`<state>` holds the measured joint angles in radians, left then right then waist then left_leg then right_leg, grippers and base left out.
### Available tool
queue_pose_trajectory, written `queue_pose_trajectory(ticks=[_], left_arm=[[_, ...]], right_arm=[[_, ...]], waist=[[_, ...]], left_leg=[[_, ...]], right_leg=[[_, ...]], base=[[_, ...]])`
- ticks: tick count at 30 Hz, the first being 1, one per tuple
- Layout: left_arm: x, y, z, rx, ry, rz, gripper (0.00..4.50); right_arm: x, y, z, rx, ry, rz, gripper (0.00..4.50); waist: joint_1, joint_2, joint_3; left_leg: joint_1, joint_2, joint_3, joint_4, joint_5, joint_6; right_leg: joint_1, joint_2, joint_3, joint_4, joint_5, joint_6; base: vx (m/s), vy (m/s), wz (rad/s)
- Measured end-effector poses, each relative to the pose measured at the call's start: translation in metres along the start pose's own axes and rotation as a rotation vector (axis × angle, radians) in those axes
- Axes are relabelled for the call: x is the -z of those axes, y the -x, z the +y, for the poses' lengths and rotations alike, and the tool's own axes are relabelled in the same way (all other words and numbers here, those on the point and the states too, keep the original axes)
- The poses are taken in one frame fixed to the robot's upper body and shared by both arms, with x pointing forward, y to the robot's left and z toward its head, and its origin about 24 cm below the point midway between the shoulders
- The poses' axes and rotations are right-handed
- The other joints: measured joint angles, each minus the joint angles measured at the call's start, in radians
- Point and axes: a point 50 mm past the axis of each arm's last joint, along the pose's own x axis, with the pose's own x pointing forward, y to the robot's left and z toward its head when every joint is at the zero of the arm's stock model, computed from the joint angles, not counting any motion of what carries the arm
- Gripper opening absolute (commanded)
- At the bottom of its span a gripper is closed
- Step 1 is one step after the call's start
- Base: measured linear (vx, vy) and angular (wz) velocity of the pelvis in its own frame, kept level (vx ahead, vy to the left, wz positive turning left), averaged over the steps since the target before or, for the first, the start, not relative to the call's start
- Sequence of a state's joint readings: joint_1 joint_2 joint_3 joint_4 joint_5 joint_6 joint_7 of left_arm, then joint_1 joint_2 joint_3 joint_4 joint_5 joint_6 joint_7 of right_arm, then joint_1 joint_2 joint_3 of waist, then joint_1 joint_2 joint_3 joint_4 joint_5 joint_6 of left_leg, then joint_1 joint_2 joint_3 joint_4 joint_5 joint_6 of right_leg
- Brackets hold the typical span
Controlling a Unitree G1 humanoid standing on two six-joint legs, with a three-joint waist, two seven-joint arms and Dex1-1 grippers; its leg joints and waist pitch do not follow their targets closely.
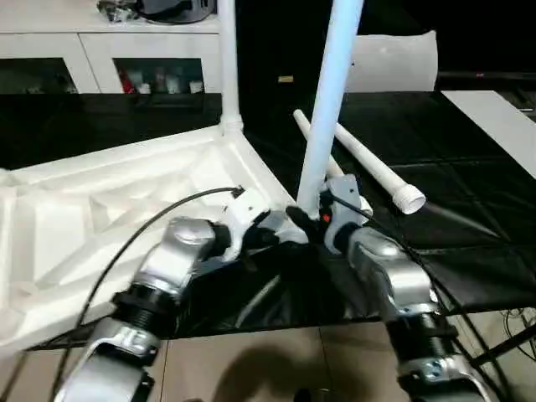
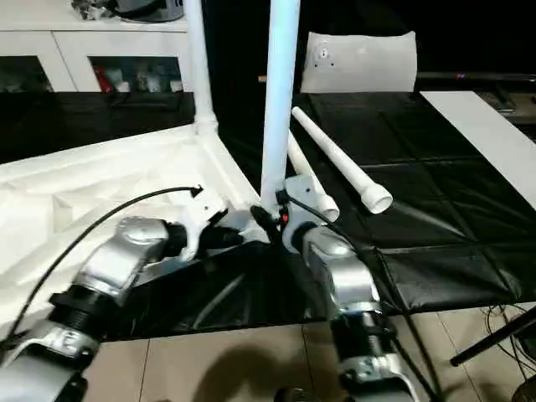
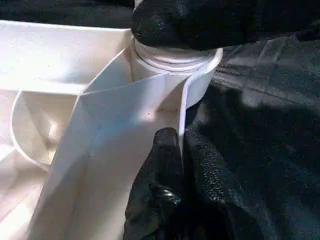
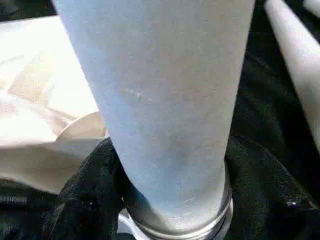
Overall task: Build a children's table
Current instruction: Rotate leg to tighten
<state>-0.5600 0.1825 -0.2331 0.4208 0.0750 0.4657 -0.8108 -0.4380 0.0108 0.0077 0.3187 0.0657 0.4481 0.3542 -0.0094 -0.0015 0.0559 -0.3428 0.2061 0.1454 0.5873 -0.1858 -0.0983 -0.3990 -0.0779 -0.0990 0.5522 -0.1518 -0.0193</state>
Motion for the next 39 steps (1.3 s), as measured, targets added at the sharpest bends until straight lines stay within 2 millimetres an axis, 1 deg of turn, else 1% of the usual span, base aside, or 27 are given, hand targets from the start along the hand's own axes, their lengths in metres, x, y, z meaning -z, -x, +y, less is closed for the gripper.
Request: queue_pose_trajectory(ticks=[3,4,5,7,9,10,13,14,17,20,21,24,26,30,33,36,39], left_arm=[[-0.001,0.0,0.001,-0.03,-0.003,-0.002,0.0],[-0.002,0.001,0.002,-0.033,-0.006,-0.004,0.0],[-0.002,0.001,0.002,-0.034,-0.008,-0.005,0.0],[-0.003,0.003,0.002,-0.025,-0.03,-0.014,0.0],[-0.002,0.006,0.002,-0.009,-0.056,-0.021,0.0],[-0.001,0.009,0.004,0.003,-0.076,-0.02,0.0],[0.002,0.018,0.007,0.04,-0.13,-0.028,0.0],[0.002,0.018,0.006,0.051,-0.136,-0.034,0.0],[0.007,0.028,0.008,0.115,-0.192,-0.027,0.0],[0.012,0.039,0.009,0.208,-0.267,-0.008,0.0],[0.014,0.042,0.01,0.246,-0.286,0.002,0.0],[0.016,0.045,0.007,0.319,-0.32,0.017,0.0],[0.017,0.045,0.004,0.361,-0.336,0.016,0.0],[0.02,0.048,0.003,0.438,-0.373,0.033,0.0],[0.021,0.05,0.003,0.49,-0.392,0.047,0.0],[0.02,0.05,0.001,0.551,-0.428,0.055,0.0],[0.019,0.049,0.0,0.587,-0.456,0.062,0.0]], right_arm=[[-0.001,0.0,0.002,-0.006,-0.009,-0.013,3.35],[-0.001,0.001,0.003,-0.007,-0.011,-0.019,3.66],[-0.001,0.002,0.003,-0.01,-0.011,-0.023,3.66],[-0.001,0.006,-0.001,-0.047,0.003,-0.04,3.79],[0.002,0.012,-0.004,-0.1,0.014,-0.055,4.11],[0.002,0.015,-0.006,-0.129,0.028,-0.058,4.18],[0.003,0.023,-0.009,-0.216,0.07,-0.064,4.28],[0.003,0.024,-0.01,-0.233,0.076,-0.065,4.45],[0.003,0.034,-0.019,-0.315,0.137,-0.051,4.45],[0.002,0.044,-0.026,-0.427,0.217,-0.024,4.45],[0.001,0.048,-0.027,-0.484,0.251,-0.01,4.45],[0.0,0.053,-0.027,-0.583,0.289,0.015,4.45],[0.001,0.055,-0.026,-0.64,0.313,0.034,4.45],[-0.001,0.058,-0.026,-0.751,0.371,0.08,4.45],[-0.002,0.059,-0.027,-0.798,0.397,0.099,4.45],[0.001,0.057,-0.025,-0.855,0.416,0.112,4.45],[0.001,0.055,-0.021,-0.899,0.435,0.126,4.45]], waist=[[-0.003,0.0,0.0],[-0.004,0.0,0.0],[-0.004,0.0,0.0],[0.002,0.0,0.0],[0.006,0.0,0.0],[0.008,0.0,0.0],[0.017,0.0,0.0],[0.018,0.0,0.0],[0.029,0.0,0.0],[0.046,0.0,0.0],[0.055,0.0,0.0],[0.07,0.0,0.0],[0.073,0.0,0.0],[0.074,0.0,0.0],[0.076,0.0,0.0],[0.082,-0.001,-0.001],[0.093,-0.001,-0.001]], left_leg=[[-0.004,0.0,0.0,-0.001,-0.001,0.001],[-0.007,0.0,0.0,-0.003,-0.001,0.001],[-0.007,0.0,0.001,-0.004,-0.001,0.002],[-0.008,0.0,0.003,-0.007,-0.001,0.002],[-0.007,0.0,0.007,-0.011,-0.002,0.002],[-0.007,0.0,0.007,-0.013,-0.001,0.002],[-0.009,0.002,0.007,-0.018,-0.001,0.001],[-0.01,0.002,0.007,-0.018,0.0,0.002],[-0.01,0.002,0.007,-0.019,0.001,0.004],[-0.009,0.003,0.007,-0.017,0.001,0.004],[-0.008,0.003,0.007,-0.017,0.0,0.003],[-0.007,0.001,0.008,-0.013,-0.001,0.001],[-0.007,0.001,0.008,-0.011,-0.001,0.001],[-0.007,0.002,0.008,-0.009,-0.002,0.0],[-0.005,0.003,0.008,-0.009,0.0,0.0],[-0.006,0.003,0.008,-0.007,0.0,0.0],[-0.007,0.003,0.008,-0.006,-0.001,0.0]], right_leg=[[-0.001,0.0,0.0,0.0,0.0,0.0],[-0.002,0.0,0.001,0.001,0.0,0.0],[-0.002,0.0,0.001,0.001,0.001,-0.001],[-0.005,0.0,0.001,0.004,0.007,-0.003],[-0.007,0.0,0.001,0.008,0.012,-0.002],[-0.009,0.001,0.001,0.01,0.013,-0.003],[-0.019,0.003,0.001,0.022,0.011,-0.009],[-0.021,0.003,0.001,0.026,0.008,-0.011],[-0.022,0.006,0.0,0.027,0.005,-0.013],[-0.02,0.005,0.0,0.027,0.005,-0.013],[-0.019,0.003,0.0,0.027,0.005,-0.013],[-0.017,0.001,0.003,0.027,0.006,-0.013],[-0.017,0.001,0.004,0.027,0.007,-0.014],[-0.013,0.001,0.004,0.027,0.007,-0.009],[-0.01,0.001,0.003,0.028,0.006,-0.007],[-0.01,0.001,0.003,0.028,0.006,-0.007],[-0.01,0.001,0.003,0.028,0.006,-0.007]], base=[[0.0,0.0,0.0],[0.0,0.0,0.0],[0.0,0.0,0.0],[0.0,0.0,0.0],[0.0,0.0,0.0],[0.0,0.0,0.0],[0.0,0.0,0.0],[0.0,0.0,0.0],[0.0,0.0,0.0],[0.0,0.0,0.0],[0.0,0.0,0.0],[0.0,0.0,0.0],[0.0,0.0,0.0],[0.0,0.0,0.0],[0.0,0.0,0.0],[0.0,0.0,0.0],[0.0,0.0,0.0]])
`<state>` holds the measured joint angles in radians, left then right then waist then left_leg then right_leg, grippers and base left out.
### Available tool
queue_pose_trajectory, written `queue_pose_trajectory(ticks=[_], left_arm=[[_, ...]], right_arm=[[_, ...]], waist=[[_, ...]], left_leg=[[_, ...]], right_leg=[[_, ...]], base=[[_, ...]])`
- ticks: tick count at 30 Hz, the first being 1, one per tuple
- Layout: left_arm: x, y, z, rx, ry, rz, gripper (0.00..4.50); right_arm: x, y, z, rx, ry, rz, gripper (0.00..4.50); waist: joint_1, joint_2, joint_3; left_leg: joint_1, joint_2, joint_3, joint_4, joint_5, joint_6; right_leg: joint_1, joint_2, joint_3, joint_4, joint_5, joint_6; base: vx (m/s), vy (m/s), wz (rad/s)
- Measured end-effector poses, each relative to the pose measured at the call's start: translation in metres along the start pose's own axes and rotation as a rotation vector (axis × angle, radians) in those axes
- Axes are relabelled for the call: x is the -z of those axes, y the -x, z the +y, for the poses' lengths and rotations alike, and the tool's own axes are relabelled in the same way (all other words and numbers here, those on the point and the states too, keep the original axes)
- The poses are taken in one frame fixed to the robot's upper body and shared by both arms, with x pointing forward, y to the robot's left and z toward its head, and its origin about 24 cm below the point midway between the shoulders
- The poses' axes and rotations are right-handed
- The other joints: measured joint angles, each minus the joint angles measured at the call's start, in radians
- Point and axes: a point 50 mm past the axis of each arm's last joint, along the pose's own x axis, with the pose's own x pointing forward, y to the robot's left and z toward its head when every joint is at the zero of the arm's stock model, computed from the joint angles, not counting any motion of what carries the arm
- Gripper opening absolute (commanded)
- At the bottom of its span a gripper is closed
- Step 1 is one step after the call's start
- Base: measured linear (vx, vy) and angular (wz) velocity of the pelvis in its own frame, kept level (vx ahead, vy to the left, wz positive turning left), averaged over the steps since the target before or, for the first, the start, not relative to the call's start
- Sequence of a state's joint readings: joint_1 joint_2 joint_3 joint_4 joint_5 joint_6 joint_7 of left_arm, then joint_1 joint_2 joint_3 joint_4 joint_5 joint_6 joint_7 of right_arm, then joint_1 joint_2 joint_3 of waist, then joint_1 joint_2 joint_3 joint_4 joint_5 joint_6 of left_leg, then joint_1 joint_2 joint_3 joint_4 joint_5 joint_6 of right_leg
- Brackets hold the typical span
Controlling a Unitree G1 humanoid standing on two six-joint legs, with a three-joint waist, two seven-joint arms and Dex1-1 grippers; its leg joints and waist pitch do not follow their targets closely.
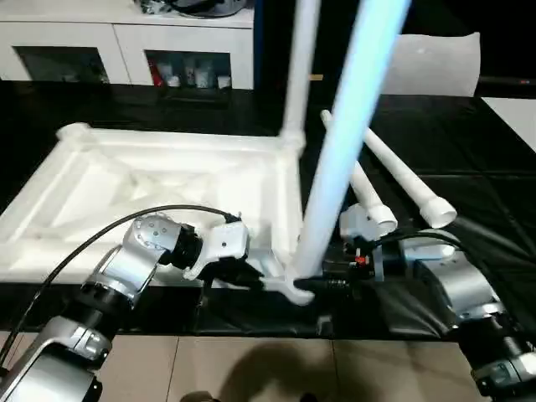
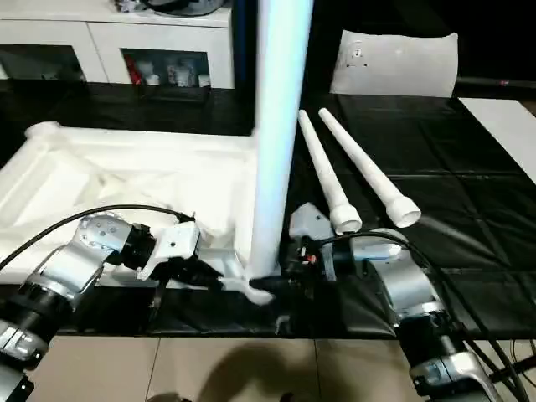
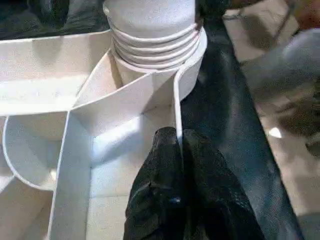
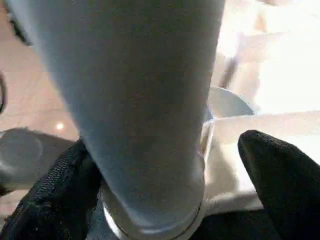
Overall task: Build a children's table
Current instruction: Rotate leg to tighten
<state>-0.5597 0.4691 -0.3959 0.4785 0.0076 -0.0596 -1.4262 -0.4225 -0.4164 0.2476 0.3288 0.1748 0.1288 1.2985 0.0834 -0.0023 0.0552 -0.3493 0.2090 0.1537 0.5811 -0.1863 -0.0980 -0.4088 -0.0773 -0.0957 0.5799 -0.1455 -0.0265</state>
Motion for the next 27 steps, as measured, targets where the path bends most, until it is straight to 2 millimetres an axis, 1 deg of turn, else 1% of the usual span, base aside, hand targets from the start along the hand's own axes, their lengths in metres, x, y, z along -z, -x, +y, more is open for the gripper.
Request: queue_pose_trajectory(ticks=[1,2,5,6,7,11,13,14,16,17,20,22,27], left_arm=[[-0.0002,-0.0003,0.0,0.005,-0.007,0.002,0.0],[0.0,-0.0004,0.0,0.007,-0.011,0.005,0.0],[-0.0005,-0.0003,0.0016,0.019,-0.025,0.014,0.0],[-0.0007,-0.0002,0.0021,0.022,-0.026,0.016,0.0],[-0.0004,-0.0001,0.0023,0.022,-0.025,0.016,0.0],[0.0002,0.0006,0.0033,0.023,-0.026,0.017,0.0],[0.0008,0.0008,0.0033,0.023,-0.029,0.017,0.0],[0.0009,0.0008,0.0032,0.026,-0.03,0.017,0.0],[0.0012,0.001,0.003,0.032,-0.036,0.016,0.0],[0.0012,0.0011,0.003,0.034,-0.038,0.016,0.0],[0.0017,0.0014,0.0033,0.036,-0.037,0.016,0.0],[0.0018,0.0015,0.0033,0.037,-0.038,0.016,0.0],[0.0022,0.0016,0.0031,0.034,-0.03,0.01,0.0]], right_arm=[[-0.0008,-0.0007,0.0002,-0.01,0.006,0.001,4.45],[-0.0014,-0.0011,0.0002,-0.017,0.01,0.001,4.3],[-0.0013,-0.0032,0.002,-0.05,0.012,0.009,4.08],[-0.0008,-0.0045,0.003,-0.063,0.012,0.012,4.08],[-0.0006,-0.0048,0.0035,-0.068,0.011,0.014,3.81],[0.0003,-0.0056,0.0053,-0.094,0.009,0.017,3.63],[0.0009,-0.0057,0.0055,-0.095,0.009,0.017,3.35],[0.0012,-0.0056,0.0054,-0.095,0.008,0.016,3.35],[0.0012,-0.0057,0.0055,-0.096,0.007,0.016,3.19],[0.0012,-0.0058,0.0055,-0.096,0.007,0.016,2.97],[0.0012,-0.006,0.0056,-0.097,0.003,0.011,2.87],[0.0013,-0.0061,0.0057,-0.097,-0.001,0.01,2.72],[0.0028,-0.0065,0.0071,-0.096,-0.014,-0.001,2.64]], waist=[[0.003,0.0,0.0],[0.005,0.0,0.0],[0.007,0.0,0.0],[0.007,0.0,0.0],[0.007,0.0,0.0],[0.006,-0.001,0.0],[0.006,-0.001,0.0],[0.006,-0.001,0.0],[0.007,-0.001,0.0],[0.007,-0.001,0.0],[0.007,-0.001,0.0],[0.007,-0.001,0.0],[0.007,-0.001,0.0]], left_leg=[[0.0,0.0,0.0,0.0,0.0,0.0],[0.0,0.0,0.0,0.0,0.0,0.0],[0.0,0.0,0.0,0.0,0.0,0.0],[0.0,0.0,0.0,0.0,0.0,0.0],[0.001,0.0,0.0,0.0,0.0,0.0],[0.001,0.001,0.0,0.003,0.0,0.0],[0.001,0.001,0.0,0.003,0.0,0.0],[0.001,0.001,0.0,0.004,0.0,0.0],[0.001,0.001,0.0,0.004,0.0,0.0],[0.0,0.001,0.0,0.004,0.0,0.0],[0.001,0.001,0.0,0.004,0.0,0.0],[0.001,0.001,0.0,0.004,0.0,0.0],[0.001,0.001,0.0,0.004,0.0,0.0]], right_leg=[[0.0,0.0,0.0,0.0,0.0,0.0],[0.0,0.0,0.0,0.0,0.0,0.0],[0.0,0.0,0.0,0.001,0.0,0.0],[0.0,0.0,0.0,0.002,0.0,0.0],[0.0,0.0,0.0,0.002,0.0,0.0],[0.0,0.0,0.0,0.004,0.0,0.001],[0.0,0.0,0.0,0.004,0.0,0.001],[0.0,0.0,0.0,0.004,0.0,0.001],[0.0,0.0,0.0,0.004,0.0,0.001],[0.0,0.0,0.0,0.004,-0.001,0.001],[0.0,0.0,0.0,0.004,0.0,0.001],[0.0,0.0,0.0,0.004,0.0,0.001],[0.0,0.0,0.0,0.004,-0.001,0.001]], base=[[0.0,0.0,0.0],[0.0,0.0,0.0],[0.0,0.0,0.0],[0.0,0.0,0.0],[0.0,0.0,0.0],[0.0,0.0,0.0],[0.0,0.0,0.0],[0.0,0.0,0.0],[0.0,0.0,0.0],[0.0,0.0,0.0],[0.0,0.0,0.0],[0.0,0.0,0.0],[0.0,0.0,0.0]])
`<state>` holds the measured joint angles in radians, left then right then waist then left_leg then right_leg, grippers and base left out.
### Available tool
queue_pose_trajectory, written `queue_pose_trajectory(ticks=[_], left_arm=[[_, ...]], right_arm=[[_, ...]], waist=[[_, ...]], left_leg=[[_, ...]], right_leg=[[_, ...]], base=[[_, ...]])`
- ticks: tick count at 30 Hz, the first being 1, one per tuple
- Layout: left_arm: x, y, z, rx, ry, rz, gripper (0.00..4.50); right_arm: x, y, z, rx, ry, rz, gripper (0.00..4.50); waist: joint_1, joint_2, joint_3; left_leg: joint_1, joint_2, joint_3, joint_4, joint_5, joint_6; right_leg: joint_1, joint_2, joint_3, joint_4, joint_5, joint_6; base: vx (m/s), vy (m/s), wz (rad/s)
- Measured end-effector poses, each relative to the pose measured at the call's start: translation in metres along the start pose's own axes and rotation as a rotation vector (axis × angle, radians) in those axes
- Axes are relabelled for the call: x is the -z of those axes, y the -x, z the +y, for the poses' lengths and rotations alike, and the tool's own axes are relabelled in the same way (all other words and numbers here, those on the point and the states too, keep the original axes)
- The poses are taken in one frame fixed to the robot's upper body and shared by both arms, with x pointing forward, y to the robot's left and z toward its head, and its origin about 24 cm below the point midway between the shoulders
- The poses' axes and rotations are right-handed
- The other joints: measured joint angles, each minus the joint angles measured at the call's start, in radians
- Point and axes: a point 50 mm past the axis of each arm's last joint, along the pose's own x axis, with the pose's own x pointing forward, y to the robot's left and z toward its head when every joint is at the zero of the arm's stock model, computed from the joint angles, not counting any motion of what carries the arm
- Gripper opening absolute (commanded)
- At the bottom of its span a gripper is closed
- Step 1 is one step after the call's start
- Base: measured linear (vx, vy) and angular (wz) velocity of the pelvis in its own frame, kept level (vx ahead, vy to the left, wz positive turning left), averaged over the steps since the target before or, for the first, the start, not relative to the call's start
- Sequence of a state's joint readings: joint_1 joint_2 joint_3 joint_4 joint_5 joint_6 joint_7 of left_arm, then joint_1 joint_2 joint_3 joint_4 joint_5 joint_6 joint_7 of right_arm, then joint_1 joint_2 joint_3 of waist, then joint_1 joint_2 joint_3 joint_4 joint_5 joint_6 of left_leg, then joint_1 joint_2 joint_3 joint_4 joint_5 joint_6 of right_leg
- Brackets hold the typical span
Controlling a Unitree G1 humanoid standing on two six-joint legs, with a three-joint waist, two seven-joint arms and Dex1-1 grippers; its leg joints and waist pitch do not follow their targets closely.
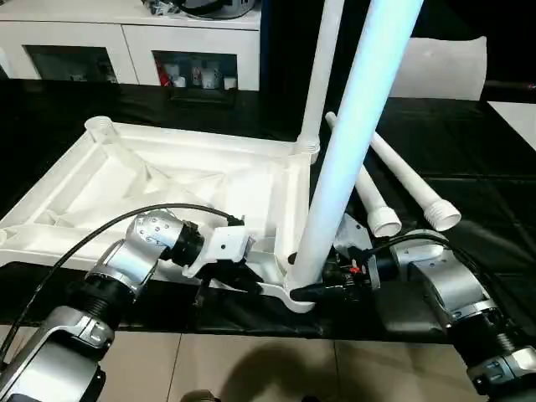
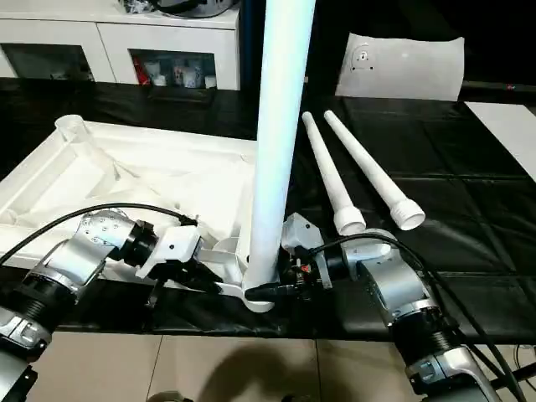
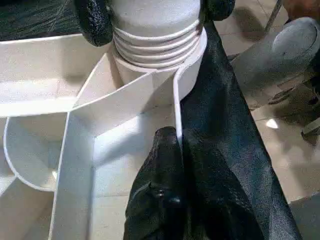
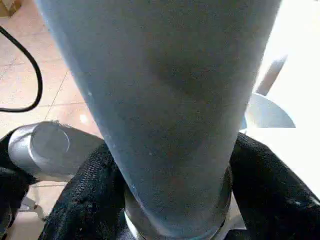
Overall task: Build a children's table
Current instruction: Rotate leg to tighten
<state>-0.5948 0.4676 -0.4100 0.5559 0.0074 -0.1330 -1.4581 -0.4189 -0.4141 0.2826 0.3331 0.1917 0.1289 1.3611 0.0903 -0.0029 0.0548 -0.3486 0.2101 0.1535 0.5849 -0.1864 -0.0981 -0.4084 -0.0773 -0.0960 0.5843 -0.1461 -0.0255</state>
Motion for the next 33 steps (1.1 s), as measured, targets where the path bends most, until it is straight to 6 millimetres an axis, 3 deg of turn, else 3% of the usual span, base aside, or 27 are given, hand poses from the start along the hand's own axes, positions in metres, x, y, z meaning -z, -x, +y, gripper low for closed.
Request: queue_pose_trajectory(ticks=[10,17,23,28,30,33], left_arm=[[0.006,0.001,-0.003,-0.103,0.133,-0.045,0.0],[0.003,-0.013,0.012,-0.367,0.351,-0.08,0.0],[-0.006,-0.028,0.023,-0.564,0.489,-0.101,0.0],[-0.009,-0.032,0.028,-0.663,0.521,-0.088,0.0],[-0.008,-0.028,0.029,-0.689,0.513,-0.074,0.0],[-0.008,-0.025,0.029,-0.696,0.486,-0.065,0.0]], right_arm=[[0.005,-0.012,0.003,0.136,-0.131,-0.104,2.61],[0.0,-0.027,-0.023,0.542,-0.261,-0.153,2.52],[-0.01,-0.04,-0.045,0.834,-0.363,-0.161,2.44],[-0.023,-0.041,-0.051,0.897,-0.327,-0.134,2.44],[-0.024,-0.042,-0.05,0.896,-0.32,-0.146,2.87],[-0.024,-0.045,-0.045,0.888,-0.312,-0.171,2.89]], waist=[[-0.01,0.0,0.0],[-0.068,0.001,0.0],[-0.111,0.006,0.001],[-0.125,0.008,-0.001],[-0.134,0.007,-0.001],[-0.136,0.007,-0.001]], left_leg=[[0.003,0.0,0.0,0.001,0.0,0.0],[0.009,-0.002,-0.006,0.006,0.0,0.0],[0.004,-0.005,-0.007,0.007,0.0,0.001],[0.0,-0.004,-0.008,0.005,-0.002,0.003],[0.0,-0.003,-0.008,0.002,-0.002,0.004],[-0.001,-0.003,-0.008,-0.001,-0.002,0.004]], right_leg=[[0.001,0.0,0.0,0.0,0.0,0.001],[0.006,-0.001,-0.005,-0.018,-0.001,0.002],[0.008,-0.016,-0.025,-0.032,-0.001,0.002],[0.009,-0.015,-0.028,-0.038,-0.001,0.002],[0.008,-0.015,-0.028,-0.038,-0.001,0.002],[0.006,-0.014,-0.028,-0.037,0.0,0.001]], base=[[0.0,0.0,0.0],[0.0,0.0,0.0],[0.0,0.0,0.0],[0.0,0.0,0.0],[0.0,0.0,0.0],[0.0,0.0,0.0]])
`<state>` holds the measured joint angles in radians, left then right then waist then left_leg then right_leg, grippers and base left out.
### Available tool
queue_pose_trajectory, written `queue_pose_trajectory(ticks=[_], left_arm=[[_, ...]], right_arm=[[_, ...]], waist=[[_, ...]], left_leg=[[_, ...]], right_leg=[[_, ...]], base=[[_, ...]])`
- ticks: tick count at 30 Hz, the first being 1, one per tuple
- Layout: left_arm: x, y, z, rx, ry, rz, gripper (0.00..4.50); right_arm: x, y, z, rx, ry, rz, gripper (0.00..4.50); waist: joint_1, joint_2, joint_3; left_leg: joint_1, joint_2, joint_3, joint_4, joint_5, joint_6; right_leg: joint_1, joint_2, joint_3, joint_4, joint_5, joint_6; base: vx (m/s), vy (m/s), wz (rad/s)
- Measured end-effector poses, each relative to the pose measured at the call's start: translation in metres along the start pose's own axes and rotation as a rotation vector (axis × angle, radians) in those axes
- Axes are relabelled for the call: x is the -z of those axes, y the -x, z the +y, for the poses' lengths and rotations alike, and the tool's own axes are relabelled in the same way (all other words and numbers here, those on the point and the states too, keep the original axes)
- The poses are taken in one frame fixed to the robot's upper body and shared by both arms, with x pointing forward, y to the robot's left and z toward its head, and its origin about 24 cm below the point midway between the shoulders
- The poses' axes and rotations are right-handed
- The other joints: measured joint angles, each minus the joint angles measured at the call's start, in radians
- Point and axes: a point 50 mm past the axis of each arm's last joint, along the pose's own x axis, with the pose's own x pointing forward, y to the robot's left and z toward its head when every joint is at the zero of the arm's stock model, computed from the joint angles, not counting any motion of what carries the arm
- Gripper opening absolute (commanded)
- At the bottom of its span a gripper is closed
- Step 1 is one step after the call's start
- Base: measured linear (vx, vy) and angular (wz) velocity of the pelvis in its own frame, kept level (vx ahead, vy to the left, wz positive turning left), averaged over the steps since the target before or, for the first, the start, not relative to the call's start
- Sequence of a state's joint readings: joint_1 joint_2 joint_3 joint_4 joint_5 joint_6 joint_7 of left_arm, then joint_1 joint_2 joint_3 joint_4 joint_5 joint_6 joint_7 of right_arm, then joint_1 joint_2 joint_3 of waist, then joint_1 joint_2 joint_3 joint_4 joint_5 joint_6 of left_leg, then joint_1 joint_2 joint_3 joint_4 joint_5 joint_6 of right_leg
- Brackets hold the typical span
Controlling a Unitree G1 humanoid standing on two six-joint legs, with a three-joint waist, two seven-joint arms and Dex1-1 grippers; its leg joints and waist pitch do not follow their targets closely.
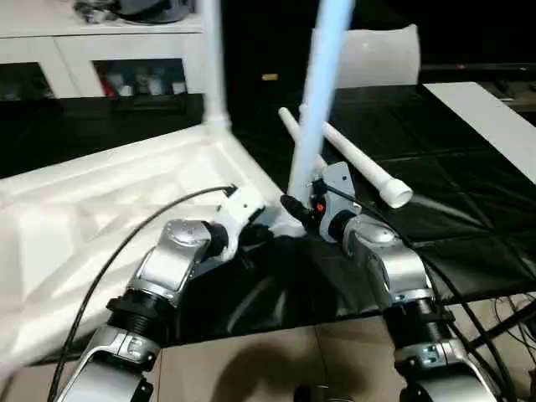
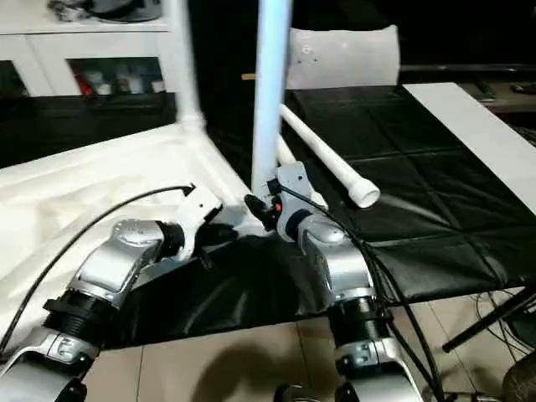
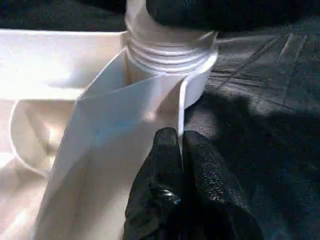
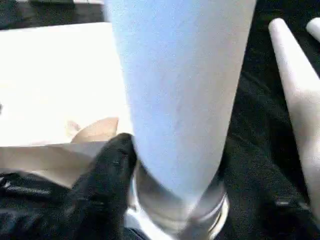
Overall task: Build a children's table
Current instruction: Rotate leg to tighten
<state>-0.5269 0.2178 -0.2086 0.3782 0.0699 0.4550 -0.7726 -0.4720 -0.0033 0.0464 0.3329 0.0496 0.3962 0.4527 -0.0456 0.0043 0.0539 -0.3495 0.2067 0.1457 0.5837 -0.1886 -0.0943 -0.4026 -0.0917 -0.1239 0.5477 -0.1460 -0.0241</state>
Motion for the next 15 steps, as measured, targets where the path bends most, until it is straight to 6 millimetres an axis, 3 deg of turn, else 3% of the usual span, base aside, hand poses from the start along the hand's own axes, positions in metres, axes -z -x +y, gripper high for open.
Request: queue_pose_trajectory(ticks=[1,5,6,15], left_arm=[[0.0,0.001,0.0,-0.001,-0.007,0.001,0.0],[0.001,0.005,0.001,0.019,-0.035,-0.003,0.0],[0.001,0.007,0.001,0.029,-0.05,-0.007,0.0],[0.008,0.023,0.003,0.17,-0.151,-0.025,0.0]], right_arm=[[0.0,0.0,0.0,-0.001,0.003,-0.006,3.25],[0.002,0.005,0.002,-0.041,0.036,-0.019,3.34],[0.003,0.008,0.001,-0.053,0.045,-0.028,3.71],[0.012,0.038,-0.011,-0.266,0.124,-0.024,4.37]], waist=[[0.0,0.0,0.0],[0.006,0.0,0.0],[0.01,0.0,0.0],[0.052,0.0,0.0]], left_leg=[[0.0,0.0,0.0,-0.002,0.0,0.0],[0.0,0.0,0.004,-0.004,-0.001,0.0],[0.001,0.0,0.004,-0.005,-0.001,0.0],[-0.002,0.002,0.004,-0.012,0.0,0.001]], right_leg=[[0.0,0.0,0.0,0.001,0.001,-0.001],[-0.003,0.0,0.001,0.01,0.008,-0.001],[-0.005,0.001,0.001,0.014,0.009,-0.002],[-0.015,0.005,0.003,0.022,0.01,-0.009]], base=[[0.0,0.0,0.0],[0.0,0.0,0.0],[0.0,0.0,0.0],[0.0,0.0,0.0]])
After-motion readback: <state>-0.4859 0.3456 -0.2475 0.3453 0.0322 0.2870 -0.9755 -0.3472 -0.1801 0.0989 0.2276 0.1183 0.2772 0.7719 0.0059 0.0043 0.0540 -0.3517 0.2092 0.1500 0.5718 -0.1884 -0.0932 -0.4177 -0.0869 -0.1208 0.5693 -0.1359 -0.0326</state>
